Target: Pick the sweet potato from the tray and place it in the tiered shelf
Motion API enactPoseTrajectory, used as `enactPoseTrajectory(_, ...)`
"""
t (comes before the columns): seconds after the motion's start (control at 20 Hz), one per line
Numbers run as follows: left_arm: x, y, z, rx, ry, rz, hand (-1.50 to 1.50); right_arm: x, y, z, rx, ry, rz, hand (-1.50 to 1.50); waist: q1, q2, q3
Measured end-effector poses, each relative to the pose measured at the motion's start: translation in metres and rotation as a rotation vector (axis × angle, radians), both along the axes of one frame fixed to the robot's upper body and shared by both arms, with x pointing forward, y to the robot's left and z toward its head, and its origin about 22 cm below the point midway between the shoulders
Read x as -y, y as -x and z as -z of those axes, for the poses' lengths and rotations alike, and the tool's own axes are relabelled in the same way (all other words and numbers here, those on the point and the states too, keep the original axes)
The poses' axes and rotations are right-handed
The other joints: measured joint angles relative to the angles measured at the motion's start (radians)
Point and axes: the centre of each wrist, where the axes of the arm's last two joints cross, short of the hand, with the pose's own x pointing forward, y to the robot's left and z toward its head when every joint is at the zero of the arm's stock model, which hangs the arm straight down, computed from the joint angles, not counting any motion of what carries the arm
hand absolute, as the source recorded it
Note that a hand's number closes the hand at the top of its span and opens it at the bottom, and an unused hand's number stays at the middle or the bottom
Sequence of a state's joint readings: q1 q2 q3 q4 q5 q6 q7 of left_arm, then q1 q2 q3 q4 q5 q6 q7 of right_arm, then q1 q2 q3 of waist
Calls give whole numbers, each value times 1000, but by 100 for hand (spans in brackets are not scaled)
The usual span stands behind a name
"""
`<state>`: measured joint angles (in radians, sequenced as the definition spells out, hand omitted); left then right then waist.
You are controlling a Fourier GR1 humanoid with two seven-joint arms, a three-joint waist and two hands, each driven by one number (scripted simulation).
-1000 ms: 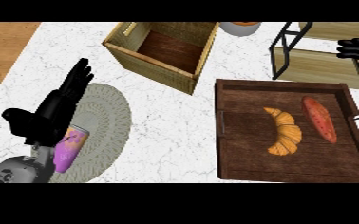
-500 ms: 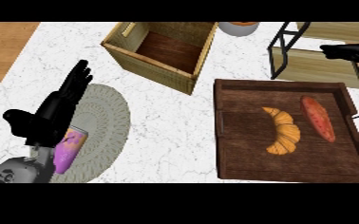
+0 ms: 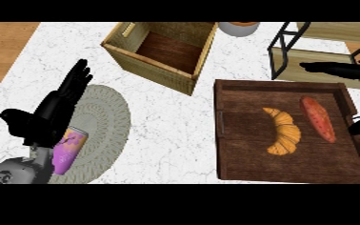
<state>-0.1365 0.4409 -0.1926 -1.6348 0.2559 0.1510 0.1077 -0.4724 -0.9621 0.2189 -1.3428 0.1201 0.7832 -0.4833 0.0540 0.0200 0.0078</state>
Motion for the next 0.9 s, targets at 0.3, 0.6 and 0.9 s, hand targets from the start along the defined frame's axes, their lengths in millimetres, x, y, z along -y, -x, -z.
enactPoseTrajectory(0.3, 1, 3, 5, -9, 1, -8, 0, 5, 2, 35, 71, 75, -69, -150, -3, -3, -3)
enactPoseTrajectory(0.6, 3, 2, 1, -6, 0, -9, 0, 13, 4, 68, 71, 214, -154, -150, -5, -6, -5)
enactPoseTrajectory(0.9, -4, 4, 2, -14, -9, -22, 0, 23, -7, 81, 86, 318, -199, -150, -14, -10, -6)
